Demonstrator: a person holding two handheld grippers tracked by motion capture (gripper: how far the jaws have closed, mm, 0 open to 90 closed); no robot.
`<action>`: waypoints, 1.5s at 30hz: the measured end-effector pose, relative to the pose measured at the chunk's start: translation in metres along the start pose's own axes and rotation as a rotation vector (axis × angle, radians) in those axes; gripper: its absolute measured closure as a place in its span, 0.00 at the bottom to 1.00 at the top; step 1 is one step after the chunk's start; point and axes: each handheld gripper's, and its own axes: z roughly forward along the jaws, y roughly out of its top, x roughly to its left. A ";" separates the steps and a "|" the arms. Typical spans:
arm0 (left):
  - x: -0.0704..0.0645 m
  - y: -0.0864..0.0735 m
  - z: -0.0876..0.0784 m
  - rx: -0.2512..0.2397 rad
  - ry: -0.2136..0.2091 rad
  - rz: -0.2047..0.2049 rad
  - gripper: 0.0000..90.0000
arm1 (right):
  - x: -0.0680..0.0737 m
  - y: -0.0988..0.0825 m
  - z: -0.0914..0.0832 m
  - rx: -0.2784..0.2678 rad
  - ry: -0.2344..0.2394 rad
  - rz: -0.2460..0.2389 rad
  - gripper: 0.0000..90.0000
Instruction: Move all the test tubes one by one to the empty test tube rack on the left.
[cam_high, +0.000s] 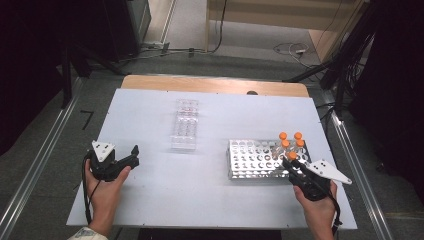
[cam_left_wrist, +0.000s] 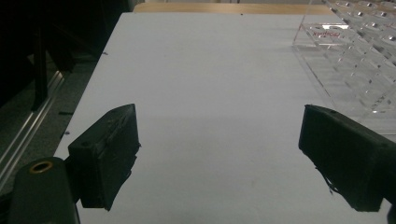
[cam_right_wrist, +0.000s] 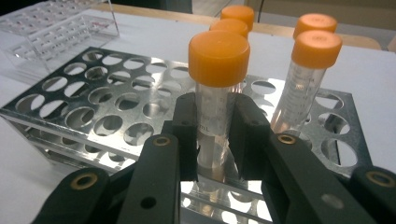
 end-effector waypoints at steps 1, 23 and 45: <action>0.000 0.000 0.000 -0.001 0.002 -0.001 0.15 | 0.000 0.001 -0.001 -0.007 -0.002 -0.005 0.79; -0.002 0.005 -0.002 -0.027 -0.042 -0.016 0.15 | 0.003 0.029 -0.021 -0.103 0.029 0.017 0.80; -0.033 0.021 -0.004 -0.053 -0.174 0.011 0.16 | 0.068 0.061 0.017 -0.097 0.245 -0.058 0.80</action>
